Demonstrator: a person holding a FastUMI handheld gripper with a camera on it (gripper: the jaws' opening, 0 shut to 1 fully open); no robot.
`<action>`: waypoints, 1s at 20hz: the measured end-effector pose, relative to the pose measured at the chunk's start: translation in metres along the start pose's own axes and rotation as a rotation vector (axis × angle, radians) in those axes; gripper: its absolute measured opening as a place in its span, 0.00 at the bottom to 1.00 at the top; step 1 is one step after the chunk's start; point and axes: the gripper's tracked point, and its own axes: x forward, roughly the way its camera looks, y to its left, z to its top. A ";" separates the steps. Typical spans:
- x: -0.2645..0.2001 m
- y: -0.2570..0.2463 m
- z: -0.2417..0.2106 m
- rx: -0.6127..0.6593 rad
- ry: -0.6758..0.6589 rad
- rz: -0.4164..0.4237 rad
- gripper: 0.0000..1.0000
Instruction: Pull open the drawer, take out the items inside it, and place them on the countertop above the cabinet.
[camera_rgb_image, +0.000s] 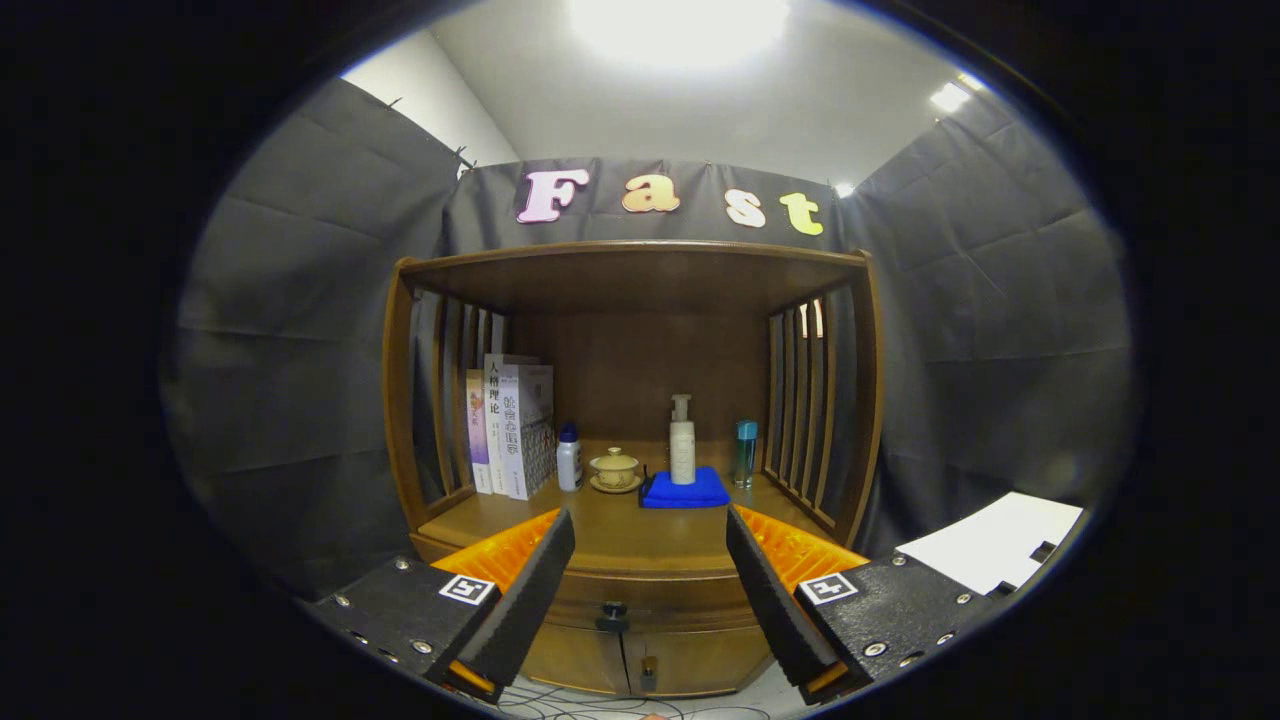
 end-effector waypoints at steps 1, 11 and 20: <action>0.003 -0.003 -0.004 -0.008 0.007 -0.004 0.95; 0.030 -0.003 -0.060 -0.027 0.114 -0.014 0.95; 0.069 0.012 -0.127 0.055 0.194 -0.054 0.95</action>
